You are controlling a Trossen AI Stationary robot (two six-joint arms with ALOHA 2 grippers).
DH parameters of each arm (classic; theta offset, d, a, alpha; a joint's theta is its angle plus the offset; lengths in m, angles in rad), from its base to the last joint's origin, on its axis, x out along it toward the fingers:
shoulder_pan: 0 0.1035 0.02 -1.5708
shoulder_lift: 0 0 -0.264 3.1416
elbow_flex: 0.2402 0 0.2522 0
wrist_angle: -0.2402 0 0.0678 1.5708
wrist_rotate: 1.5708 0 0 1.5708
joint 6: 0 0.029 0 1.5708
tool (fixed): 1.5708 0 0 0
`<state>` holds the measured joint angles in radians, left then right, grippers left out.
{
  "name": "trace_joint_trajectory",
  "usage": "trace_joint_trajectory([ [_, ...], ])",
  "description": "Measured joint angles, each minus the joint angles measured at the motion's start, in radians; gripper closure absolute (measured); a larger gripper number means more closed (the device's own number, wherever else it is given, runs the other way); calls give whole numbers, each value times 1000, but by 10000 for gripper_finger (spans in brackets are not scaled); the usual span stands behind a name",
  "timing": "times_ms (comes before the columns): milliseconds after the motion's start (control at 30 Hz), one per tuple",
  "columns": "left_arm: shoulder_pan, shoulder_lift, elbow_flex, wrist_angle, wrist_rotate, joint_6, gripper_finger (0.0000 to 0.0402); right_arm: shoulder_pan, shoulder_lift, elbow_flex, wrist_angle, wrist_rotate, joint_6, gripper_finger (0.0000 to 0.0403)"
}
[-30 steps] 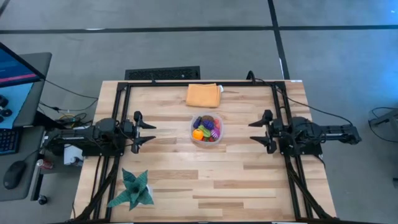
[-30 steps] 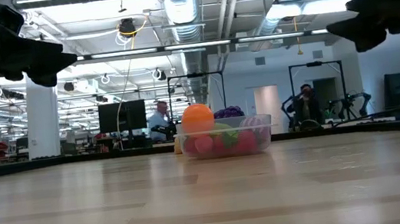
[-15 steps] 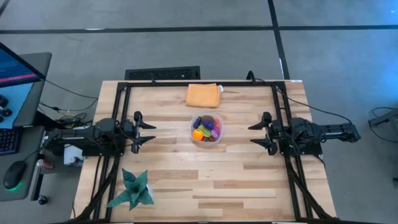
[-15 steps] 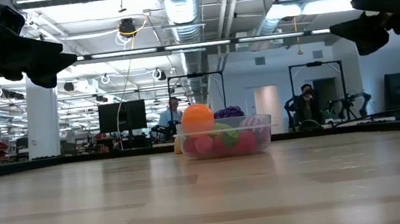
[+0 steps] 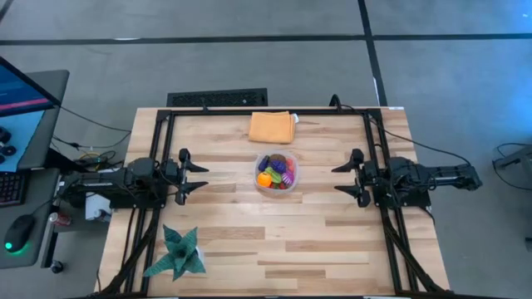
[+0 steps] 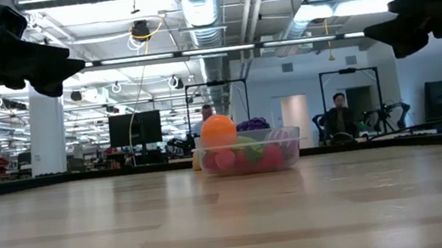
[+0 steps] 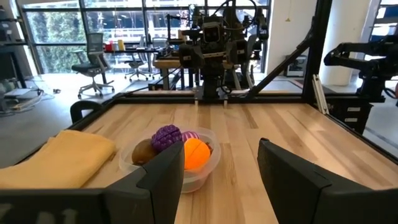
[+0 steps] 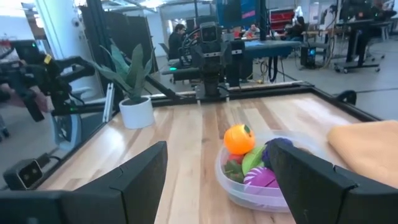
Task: Pick and placing Produce into tupperware
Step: Return to Home Position
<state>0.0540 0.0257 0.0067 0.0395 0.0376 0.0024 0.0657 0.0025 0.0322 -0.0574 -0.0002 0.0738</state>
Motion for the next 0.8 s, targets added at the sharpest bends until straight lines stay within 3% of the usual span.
trace_joint_trajectory([
  [800, 0, 0, 0, 0, 0, -2, 207, -3, 0, 0, 0, 0, -21, 97],
])
